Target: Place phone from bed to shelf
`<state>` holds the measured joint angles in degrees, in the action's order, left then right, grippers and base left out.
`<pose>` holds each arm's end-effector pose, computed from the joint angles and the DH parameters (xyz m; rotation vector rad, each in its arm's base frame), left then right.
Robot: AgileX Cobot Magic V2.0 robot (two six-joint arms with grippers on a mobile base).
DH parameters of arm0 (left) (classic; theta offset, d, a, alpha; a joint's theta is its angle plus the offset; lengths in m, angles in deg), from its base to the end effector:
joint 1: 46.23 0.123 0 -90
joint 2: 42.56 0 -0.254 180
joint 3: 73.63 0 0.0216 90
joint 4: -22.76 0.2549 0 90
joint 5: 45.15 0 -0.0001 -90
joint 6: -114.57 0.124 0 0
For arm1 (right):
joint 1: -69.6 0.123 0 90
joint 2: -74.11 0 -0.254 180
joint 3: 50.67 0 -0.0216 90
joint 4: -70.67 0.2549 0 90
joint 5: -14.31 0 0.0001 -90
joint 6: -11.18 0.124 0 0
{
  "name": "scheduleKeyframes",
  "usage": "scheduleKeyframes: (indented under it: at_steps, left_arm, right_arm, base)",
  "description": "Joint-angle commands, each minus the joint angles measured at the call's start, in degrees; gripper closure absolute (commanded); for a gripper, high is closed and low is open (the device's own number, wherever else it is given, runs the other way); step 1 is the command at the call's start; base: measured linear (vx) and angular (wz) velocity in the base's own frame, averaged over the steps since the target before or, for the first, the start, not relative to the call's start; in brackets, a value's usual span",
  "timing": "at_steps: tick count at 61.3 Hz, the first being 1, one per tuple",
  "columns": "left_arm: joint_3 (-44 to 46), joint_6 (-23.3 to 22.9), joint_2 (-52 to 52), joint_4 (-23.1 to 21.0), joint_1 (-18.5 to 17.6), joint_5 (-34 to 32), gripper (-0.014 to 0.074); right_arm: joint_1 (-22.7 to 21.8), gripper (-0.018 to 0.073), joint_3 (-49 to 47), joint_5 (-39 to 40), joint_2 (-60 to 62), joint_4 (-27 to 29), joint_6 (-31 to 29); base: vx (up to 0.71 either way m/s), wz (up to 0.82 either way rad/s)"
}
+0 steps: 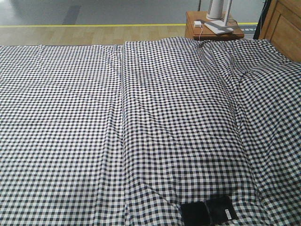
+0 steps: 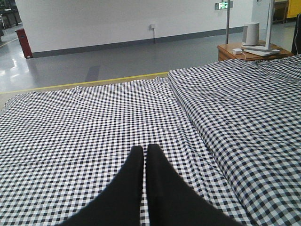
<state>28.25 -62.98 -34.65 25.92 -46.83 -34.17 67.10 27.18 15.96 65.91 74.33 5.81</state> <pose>0.1243 0.0000 0.1820 0.0830 1.6914 0.0736 0.1247 -0.0057 0.2103 0.0116 1.4734 -0.0611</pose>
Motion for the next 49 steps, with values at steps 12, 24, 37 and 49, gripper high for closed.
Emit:
scheduleKeyframes:
  at_steps: [12, 24, 37, 49]
  left_arm:
    - [1.46, -0.22, -0.56, -0.26, -0.12, -4.19, 0.0596]
    - [1.46, -0.22, -0.56, -0.26, -0.12, -4.19, 0.0596]
    - [1.46, -0.22, -0.56, -0.26, -0.12, -4.19, 0.0596]
    - [1.46, -0.22, -0.56, -0.26, -0.12, -4.19, 0.0596]
  right_arm:
    - [-0.15, 0.0563, -6.77, 16.17, 0.62, -0.53, -0.37]
    - [-0.15, 0.0563, -19.15, 15.05, -2.79, -0.35, -0.37]
    - [-0.15, 0.0558, -34.93, 4.83, -13.5, -0.09, 0.15]
    - [-0.15, 0.0507, -48.54, -8.31, -26.15, -0.09, 0.15]
  base:
    - [0.0, 0.0]
    - [0.0, 0.0]
    - [0.0, 0.0]
    - [0.0, 0.0]
